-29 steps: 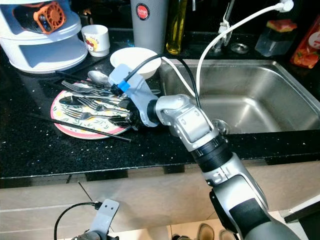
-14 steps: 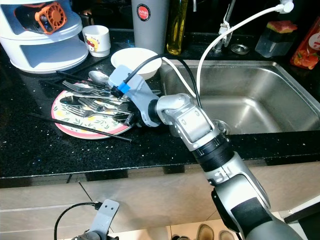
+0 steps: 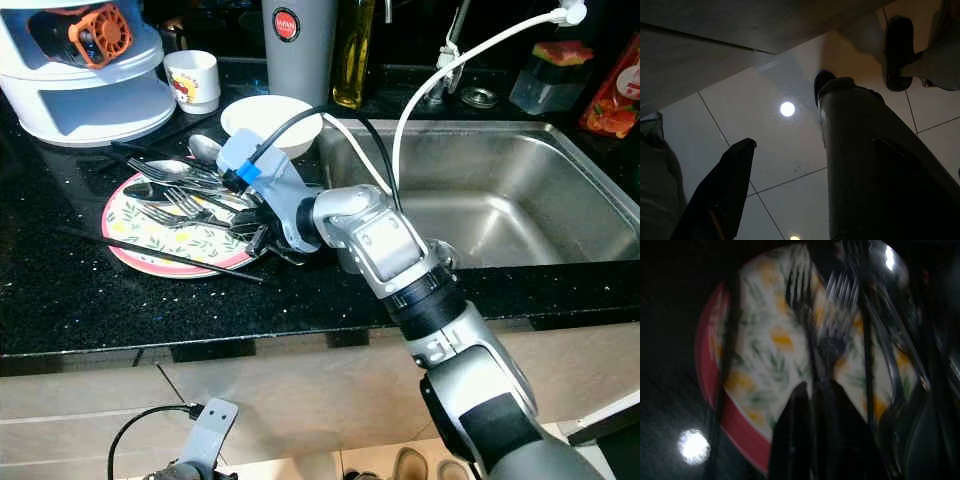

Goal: Kitchen organization

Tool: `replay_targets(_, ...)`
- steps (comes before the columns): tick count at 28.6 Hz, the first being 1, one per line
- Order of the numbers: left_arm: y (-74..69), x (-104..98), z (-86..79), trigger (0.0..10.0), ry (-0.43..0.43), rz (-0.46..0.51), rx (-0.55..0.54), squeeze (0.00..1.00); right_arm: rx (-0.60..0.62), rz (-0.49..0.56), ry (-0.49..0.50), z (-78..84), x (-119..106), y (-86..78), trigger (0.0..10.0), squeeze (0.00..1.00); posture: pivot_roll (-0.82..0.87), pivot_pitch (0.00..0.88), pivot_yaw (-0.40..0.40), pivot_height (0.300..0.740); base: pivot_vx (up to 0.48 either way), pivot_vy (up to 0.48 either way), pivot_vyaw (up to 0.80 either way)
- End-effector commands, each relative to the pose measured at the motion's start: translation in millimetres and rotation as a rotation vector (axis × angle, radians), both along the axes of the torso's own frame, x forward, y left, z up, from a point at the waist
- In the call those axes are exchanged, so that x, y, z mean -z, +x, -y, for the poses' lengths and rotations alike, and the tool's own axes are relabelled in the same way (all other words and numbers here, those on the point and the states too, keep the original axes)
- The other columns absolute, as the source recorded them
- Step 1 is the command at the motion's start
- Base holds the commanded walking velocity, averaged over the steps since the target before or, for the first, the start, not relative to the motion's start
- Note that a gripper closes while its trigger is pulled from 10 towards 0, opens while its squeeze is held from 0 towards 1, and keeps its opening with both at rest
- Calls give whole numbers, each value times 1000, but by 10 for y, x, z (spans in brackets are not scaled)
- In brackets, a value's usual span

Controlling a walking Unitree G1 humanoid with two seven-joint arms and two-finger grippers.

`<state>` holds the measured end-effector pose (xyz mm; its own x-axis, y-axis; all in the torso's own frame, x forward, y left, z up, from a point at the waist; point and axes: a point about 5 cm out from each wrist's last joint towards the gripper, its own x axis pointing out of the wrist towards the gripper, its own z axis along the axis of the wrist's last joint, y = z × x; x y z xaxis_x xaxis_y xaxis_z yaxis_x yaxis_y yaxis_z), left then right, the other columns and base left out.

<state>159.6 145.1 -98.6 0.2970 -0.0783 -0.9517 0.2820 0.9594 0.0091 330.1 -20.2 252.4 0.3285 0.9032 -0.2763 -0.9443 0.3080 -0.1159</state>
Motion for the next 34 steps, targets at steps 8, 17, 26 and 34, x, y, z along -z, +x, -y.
replay_targets(8,-239,84,22,10000,-13,-103,-8,0,-60,-29,317,72,-358,-22,0,0,18,78,-79,740,0,0,0)
replay_targets(17,-250,88,20,10000,-13,-107,-5,0,-69,43,196,99,-237,-59,10000,0,18,81,-80,740,0,0,0)
replay_targets(26,-257,90,23,10000,-12,-108,-5,0,-17,64,85,-98,-90,-40,10000,1000,23,72,-85,740,0,0,0)
replay_targets(34,-259,91,33,10000,-13,-107,-5,0,23,77,-18,-145,16,1,10000,0,24,69,-87,740,0,0,0)
